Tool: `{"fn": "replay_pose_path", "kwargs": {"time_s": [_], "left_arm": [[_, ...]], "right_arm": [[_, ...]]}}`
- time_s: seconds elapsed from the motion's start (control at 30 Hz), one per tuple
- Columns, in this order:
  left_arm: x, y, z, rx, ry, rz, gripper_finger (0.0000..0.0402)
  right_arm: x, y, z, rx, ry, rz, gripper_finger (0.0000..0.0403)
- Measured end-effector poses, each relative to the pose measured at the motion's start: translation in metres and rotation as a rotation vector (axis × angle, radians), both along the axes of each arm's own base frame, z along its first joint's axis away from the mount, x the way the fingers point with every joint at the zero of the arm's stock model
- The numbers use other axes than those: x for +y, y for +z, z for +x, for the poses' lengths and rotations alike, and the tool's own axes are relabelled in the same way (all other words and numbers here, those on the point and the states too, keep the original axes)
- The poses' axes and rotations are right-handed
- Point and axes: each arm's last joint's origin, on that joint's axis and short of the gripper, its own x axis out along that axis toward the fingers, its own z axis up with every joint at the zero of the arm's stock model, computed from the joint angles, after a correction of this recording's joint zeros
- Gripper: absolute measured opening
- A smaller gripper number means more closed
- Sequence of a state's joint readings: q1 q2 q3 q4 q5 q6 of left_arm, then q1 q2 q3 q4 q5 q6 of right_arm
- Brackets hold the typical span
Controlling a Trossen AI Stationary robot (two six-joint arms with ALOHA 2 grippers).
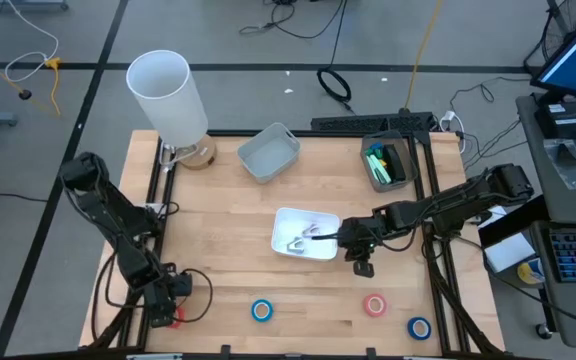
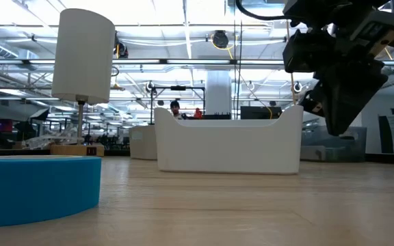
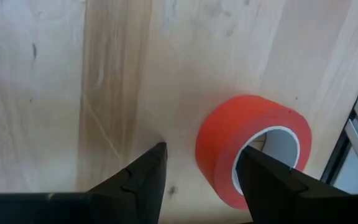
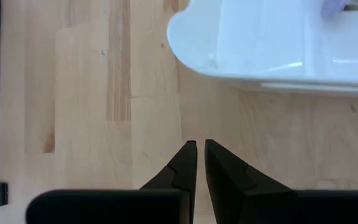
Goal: Pick and place Stapler, Stapler remover, tape
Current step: Put the red tape into the gray bin
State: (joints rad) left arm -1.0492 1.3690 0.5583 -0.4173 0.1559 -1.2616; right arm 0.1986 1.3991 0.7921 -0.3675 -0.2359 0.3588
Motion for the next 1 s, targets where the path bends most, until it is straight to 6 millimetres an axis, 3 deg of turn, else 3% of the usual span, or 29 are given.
{"fn": "replay_pose_path", "kwargs": {"time_s": [0.33,0.53,0.77,1.0], "left_arm": [[-0.0003,-0.0047,0.0005,-0.072,-0.173,0.036,0.0189],[0.0,-0.0053,0.0015,-0.114,-0.185,0.057,0.0154],[-0.0023,-0.005,0.0041,-0.133,-0.103,0.038,0.0113],[-0.0051,-0.0041,0.0072,-0.169,-0.026,0.018,0.0106]], "right_arm": [[0.0003,0.0009,0.0016,-0.019,0.0,0.004,0.0022],[0.0003,0.001,0.0016,-0.019,0.0,0.004,0.0022],[0.0003,0.0009,0.0016,-0.02,0.002,0.003,0.0022],[0.0003,0.0009,0.0016,-0.02,0.002,0.001,0.0022]]}}
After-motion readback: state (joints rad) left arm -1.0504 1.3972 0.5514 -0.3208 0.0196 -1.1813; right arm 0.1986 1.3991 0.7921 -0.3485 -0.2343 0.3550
